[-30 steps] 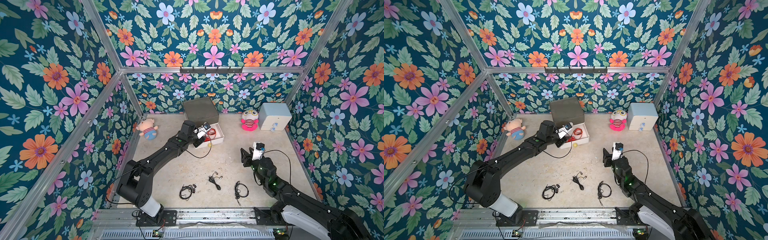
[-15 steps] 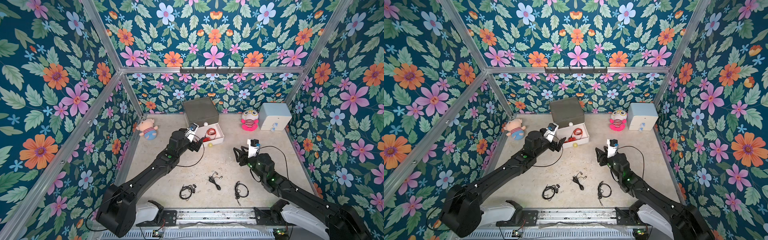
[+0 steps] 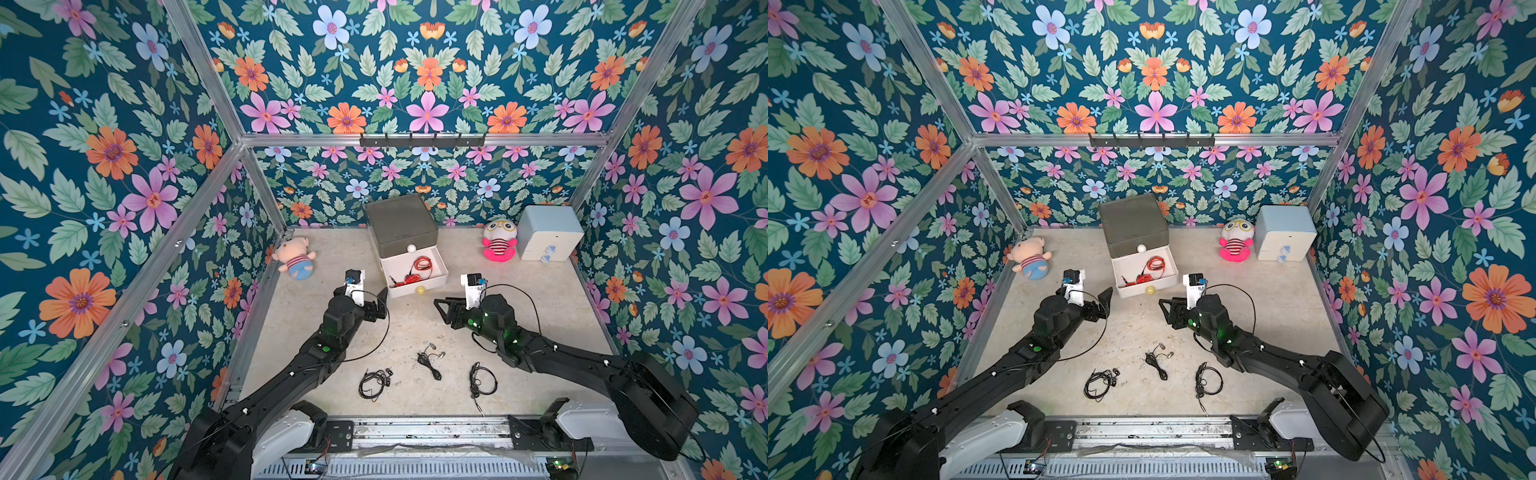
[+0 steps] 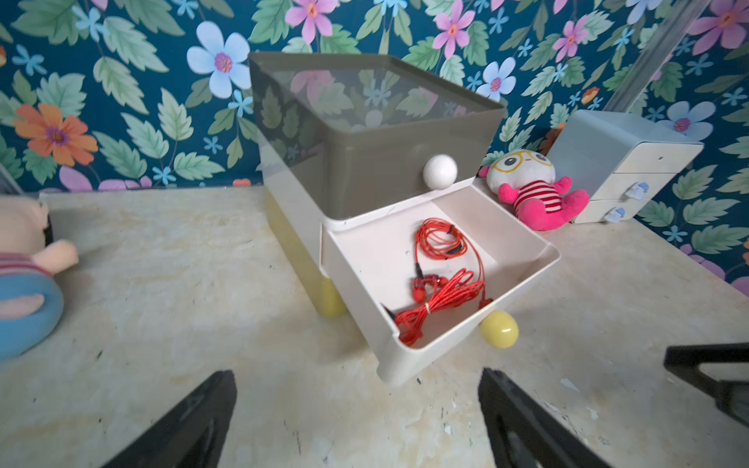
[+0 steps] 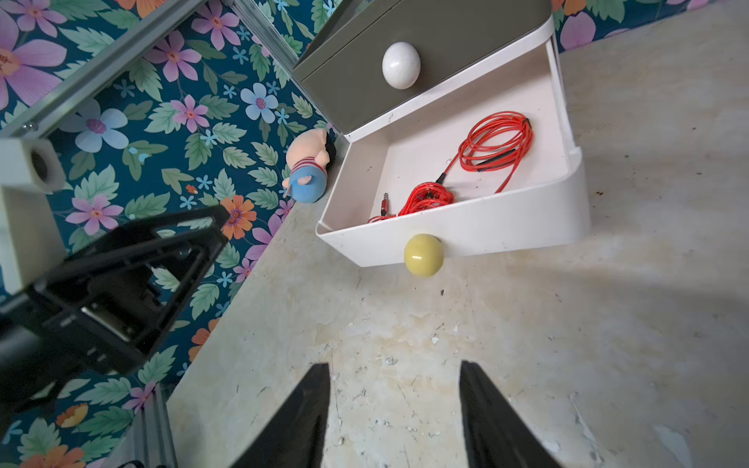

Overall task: Place the wired earphones into the drawer by color
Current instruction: Close the drawer in the storage box.

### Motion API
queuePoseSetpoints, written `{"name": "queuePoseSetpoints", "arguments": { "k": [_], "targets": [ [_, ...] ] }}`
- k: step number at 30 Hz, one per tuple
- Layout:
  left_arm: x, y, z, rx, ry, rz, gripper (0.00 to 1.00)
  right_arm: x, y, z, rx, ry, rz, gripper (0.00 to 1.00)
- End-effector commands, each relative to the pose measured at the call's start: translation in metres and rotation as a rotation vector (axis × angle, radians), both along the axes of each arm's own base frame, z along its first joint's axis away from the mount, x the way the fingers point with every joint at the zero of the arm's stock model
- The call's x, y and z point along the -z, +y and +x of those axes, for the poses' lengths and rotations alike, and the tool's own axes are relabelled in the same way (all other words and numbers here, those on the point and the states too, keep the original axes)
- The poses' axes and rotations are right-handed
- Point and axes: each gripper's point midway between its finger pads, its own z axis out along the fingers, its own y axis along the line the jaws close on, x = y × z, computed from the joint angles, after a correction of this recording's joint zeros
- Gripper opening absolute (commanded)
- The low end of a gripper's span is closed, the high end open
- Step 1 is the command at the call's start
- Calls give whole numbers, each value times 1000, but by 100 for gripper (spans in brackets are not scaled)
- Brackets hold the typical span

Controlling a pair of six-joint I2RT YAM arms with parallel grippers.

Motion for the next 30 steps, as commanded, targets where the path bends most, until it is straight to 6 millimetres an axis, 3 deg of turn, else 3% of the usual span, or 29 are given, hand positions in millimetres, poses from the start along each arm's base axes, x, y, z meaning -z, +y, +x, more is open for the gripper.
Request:
{"name": "queuePoseSetpoints", "arguments": {
  "k": [1, 13, 20, 21, 30],
  "targets": [
    [-12, 6, 0, -40, -52, -60, 99, -10, 8, 11, 42, 27, 83, 55],
    [-24, 24, -10, -104, -104, -102, 99, 16, 36, 36, 94, 98, 56, 51],
    [-25, 25, -11, -105, -108, -101, 99, 21, 42, 49, 123, 114, 36, 48],
    [-25, 25, -11, -103, -107, -100, 99, 37, 44, 50, 126, 140, 8, 47],
    [-23, 24, -10, -103, -103, -93, 99, 48, 45, 57, 152, 161, -23, 44]
  ]
}}
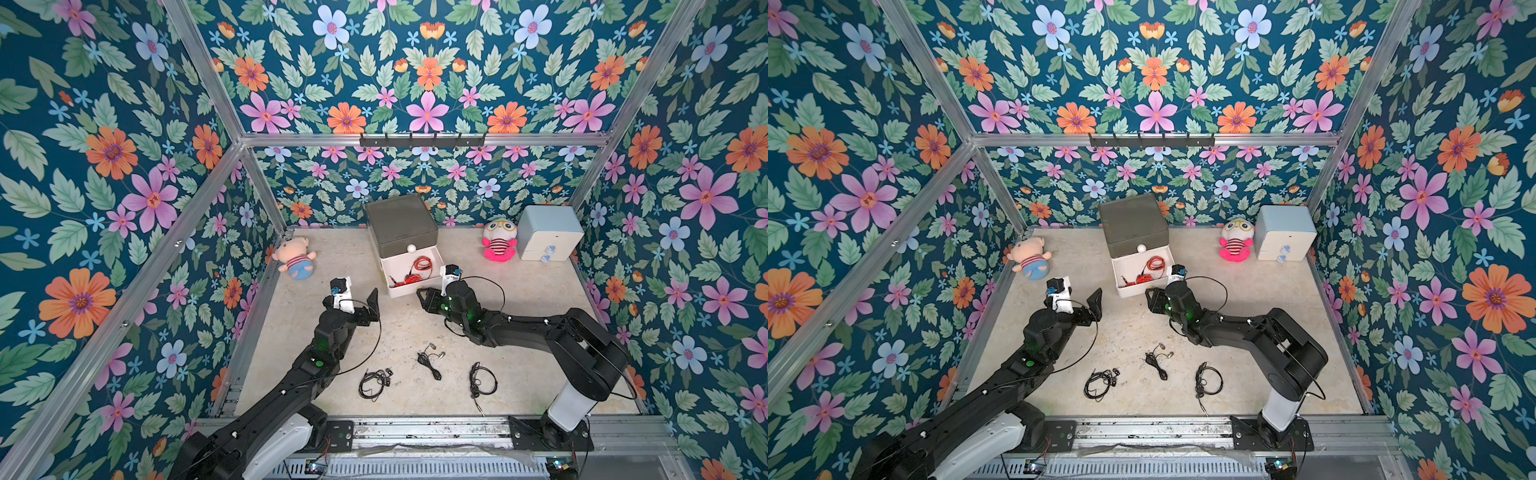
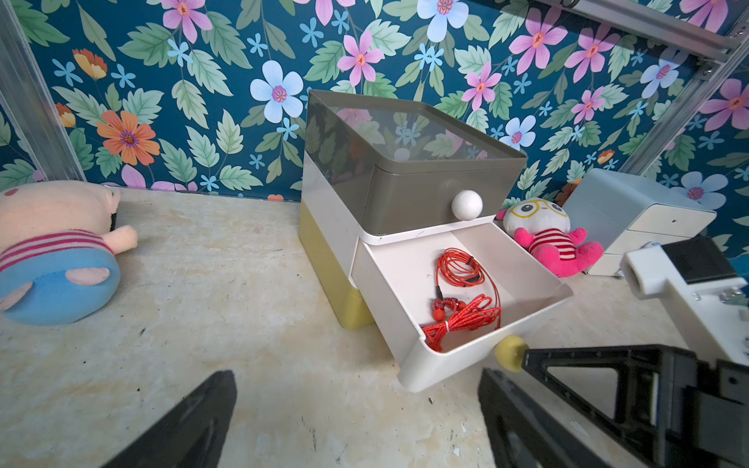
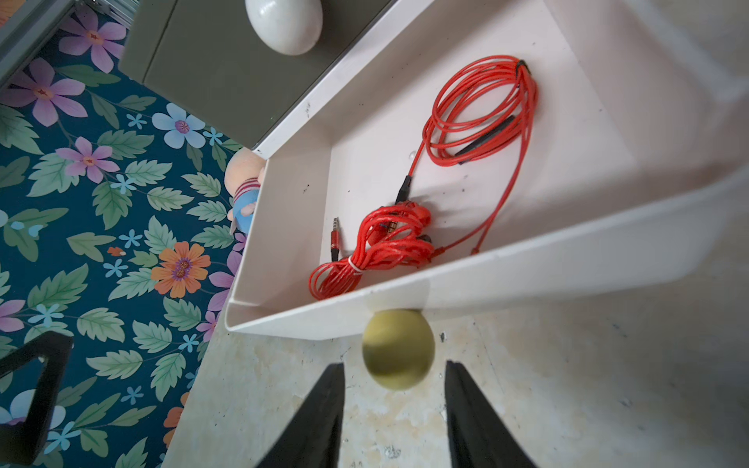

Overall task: Place the wired earphones into the drawer by color
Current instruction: Close the drawer in the storage box.

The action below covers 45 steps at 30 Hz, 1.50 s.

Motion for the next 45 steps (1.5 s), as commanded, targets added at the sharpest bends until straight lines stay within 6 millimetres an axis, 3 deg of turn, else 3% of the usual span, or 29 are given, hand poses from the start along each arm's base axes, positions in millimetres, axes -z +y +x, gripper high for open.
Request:
{"name": "queuePoseSetpoints", "arguments": {
  "k": [1, 23, 45],
  "targets": [
    [-7, 0, 1, -5, -25, 0, 99, 1, -1, 4, 18, -5, -9, 44],
    [-6, 2, 1, -11, -26, 5, 99, 0, 6, 18, 32, -41, -34, 29],
    [-5, 6, 0, -30, -34, 2, 99, -8, 13, 44, 52, -78, -43, 28]
  ]
}}
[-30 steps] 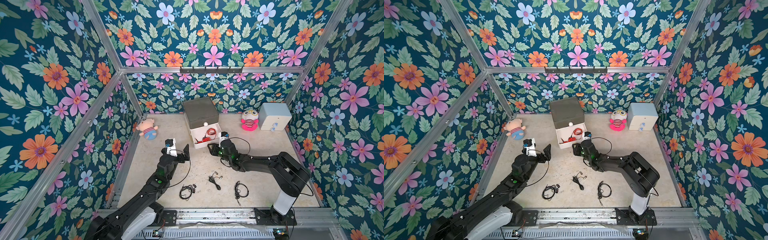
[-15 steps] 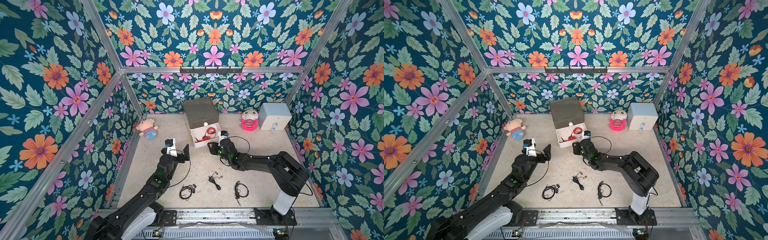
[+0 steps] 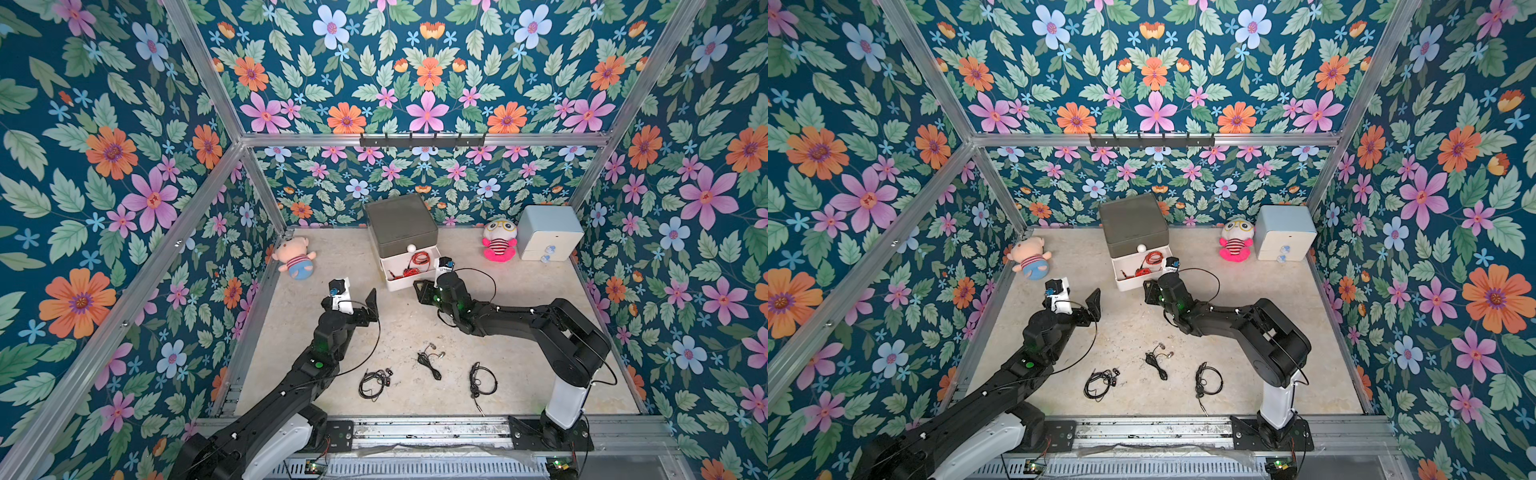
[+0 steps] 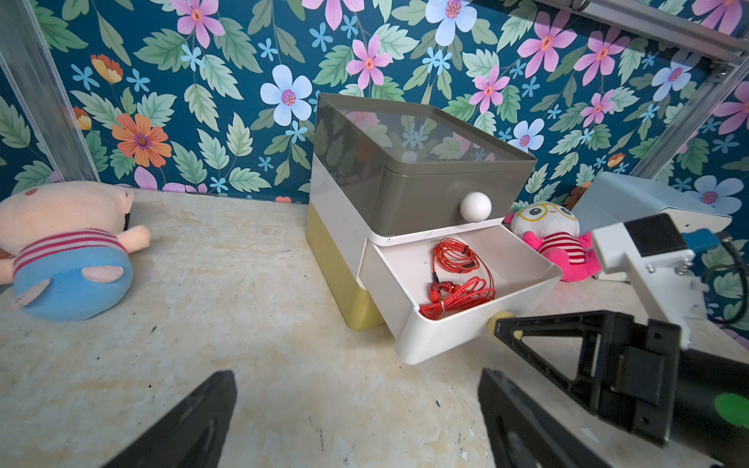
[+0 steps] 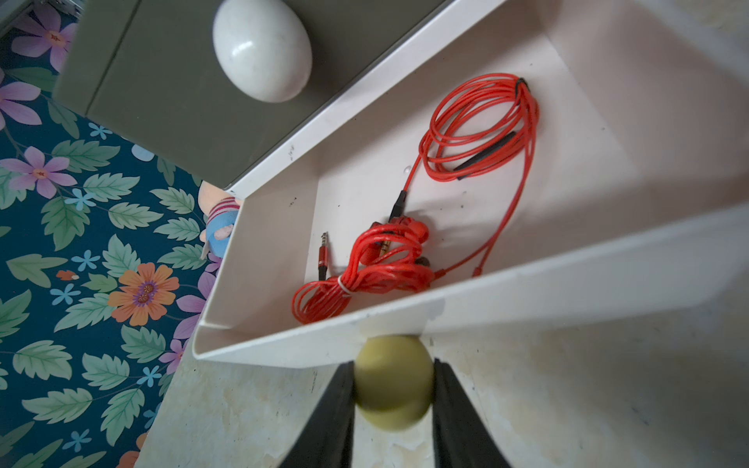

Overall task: Place the wired earphones into the drawer by color
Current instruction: Close the drawer in the storage box.

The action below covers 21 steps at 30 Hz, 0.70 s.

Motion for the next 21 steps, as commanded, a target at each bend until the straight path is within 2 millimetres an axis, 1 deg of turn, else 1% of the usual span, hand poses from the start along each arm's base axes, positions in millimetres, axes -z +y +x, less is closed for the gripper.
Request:
{"name": "queuePoseSetpoints", "arguments": {
  "k": [1, 10, 21],
  "targets": [
    [-6, 1, 0, -6, -26, 0, 99, -8, 0, 10, 17, -36, 5, 28],
    [-5, 0, 1, -3, -23, 1, 99, -13, 4, 29, 29, -59, 20, 27],
    [-4, 1, 1, -9, -24, 4, 99, -11, 11, 47, 34, -75, 32, 27]
  ]
}}
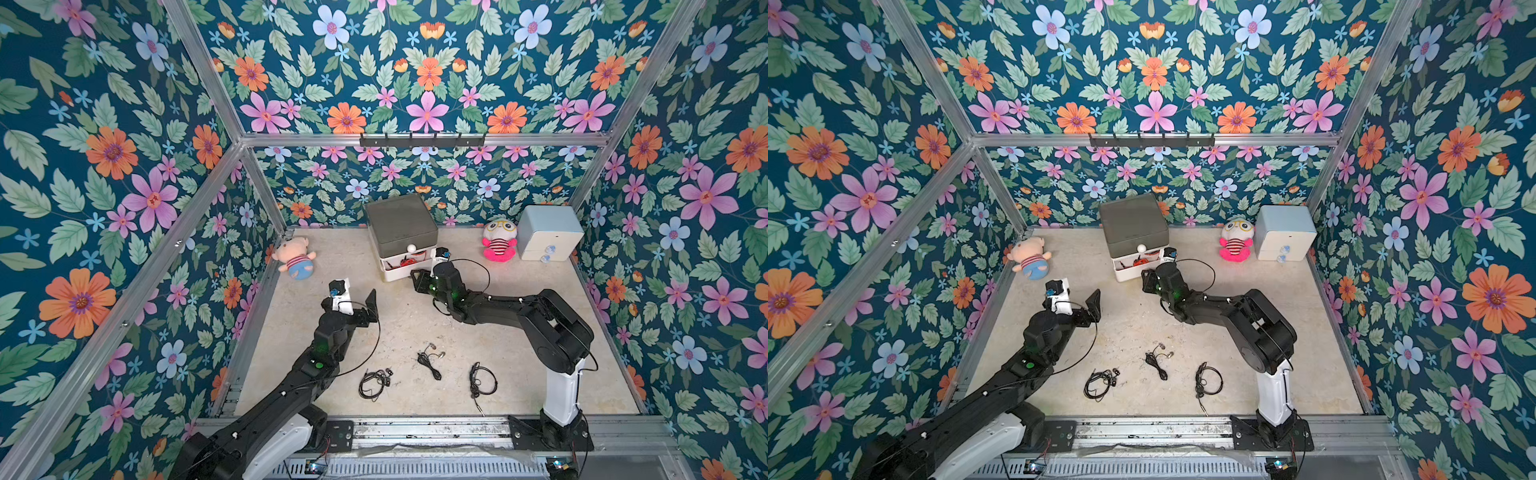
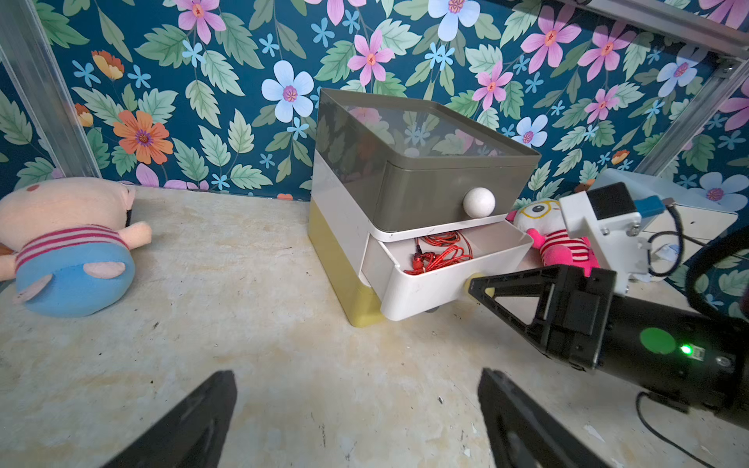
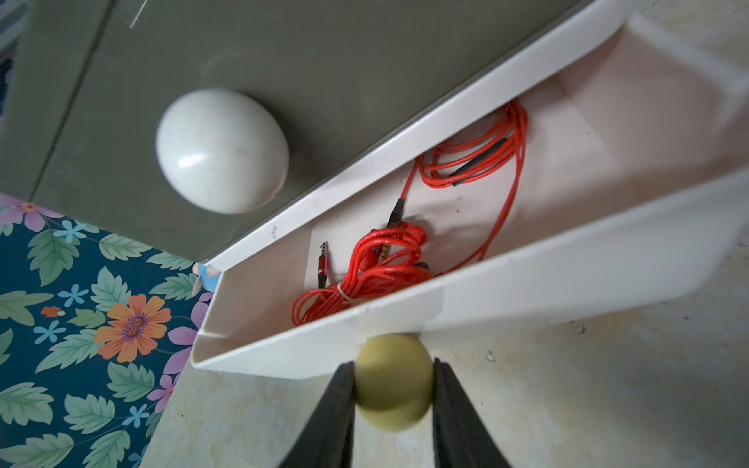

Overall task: Place the wired earphones into the drawer by color
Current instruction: Close the drawer in the storage box.

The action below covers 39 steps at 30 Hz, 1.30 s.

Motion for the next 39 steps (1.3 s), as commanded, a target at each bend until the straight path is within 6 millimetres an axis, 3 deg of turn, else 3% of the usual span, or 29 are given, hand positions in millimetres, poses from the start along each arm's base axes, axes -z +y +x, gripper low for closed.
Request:
{"name": "queuePoseSetpoints", "arguments": {
  "k": [1, 18, 39],
  "targets": [
    [-8, 1, 1, -5, -30, 0, 99, -9, 1, 10, 17, -43, 16, 27],
    [-10, 1, 0, -3, -36, -6, 99, -13, 7, 36, 38, -95, 18, 27],
    [-10, 0, -1, 4, -41, -12, 99, -17, 6, 46, 58, -116, 38, 30]
  ]
}}
